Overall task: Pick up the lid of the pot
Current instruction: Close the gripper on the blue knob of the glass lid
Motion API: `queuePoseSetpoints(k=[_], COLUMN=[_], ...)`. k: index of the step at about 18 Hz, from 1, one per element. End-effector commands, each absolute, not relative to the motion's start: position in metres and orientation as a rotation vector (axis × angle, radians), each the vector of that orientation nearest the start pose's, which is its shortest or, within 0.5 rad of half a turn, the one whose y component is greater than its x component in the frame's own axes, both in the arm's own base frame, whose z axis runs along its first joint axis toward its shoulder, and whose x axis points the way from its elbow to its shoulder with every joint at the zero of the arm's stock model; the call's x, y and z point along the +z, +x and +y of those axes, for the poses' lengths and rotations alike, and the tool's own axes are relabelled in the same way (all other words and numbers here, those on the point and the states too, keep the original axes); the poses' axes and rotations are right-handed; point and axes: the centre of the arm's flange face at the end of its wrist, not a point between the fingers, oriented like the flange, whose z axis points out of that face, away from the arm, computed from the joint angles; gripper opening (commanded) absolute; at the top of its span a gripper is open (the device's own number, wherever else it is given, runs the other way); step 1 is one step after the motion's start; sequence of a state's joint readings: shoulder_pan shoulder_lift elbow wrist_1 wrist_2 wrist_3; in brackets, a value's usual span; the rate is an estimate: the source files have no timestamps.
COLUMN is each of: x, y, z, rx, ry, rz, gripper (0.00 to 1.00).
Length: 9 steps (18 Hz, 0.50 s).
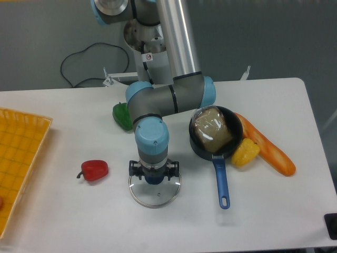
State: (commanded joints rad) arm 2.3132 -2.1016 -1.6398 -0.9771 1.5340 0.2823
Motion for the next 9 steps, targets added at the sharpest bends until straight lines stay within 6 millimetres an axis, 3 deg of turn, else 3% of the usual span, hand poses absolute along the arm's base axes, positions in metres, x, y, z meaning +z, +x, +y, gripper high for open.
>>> queuePoseSetpoints(k=[2,4,9], x=[0.208,0.209,0.219], y=[-0.331,-0.331,-0.335], z=[0.563,0.563,0.566], rx=[-0.056,-0.056,-0.052], ry=[-3.044,-3.044,-3.025], rz=[-0.713,-0.711,-0.708], gripper=[0.8,0.7,0.67])
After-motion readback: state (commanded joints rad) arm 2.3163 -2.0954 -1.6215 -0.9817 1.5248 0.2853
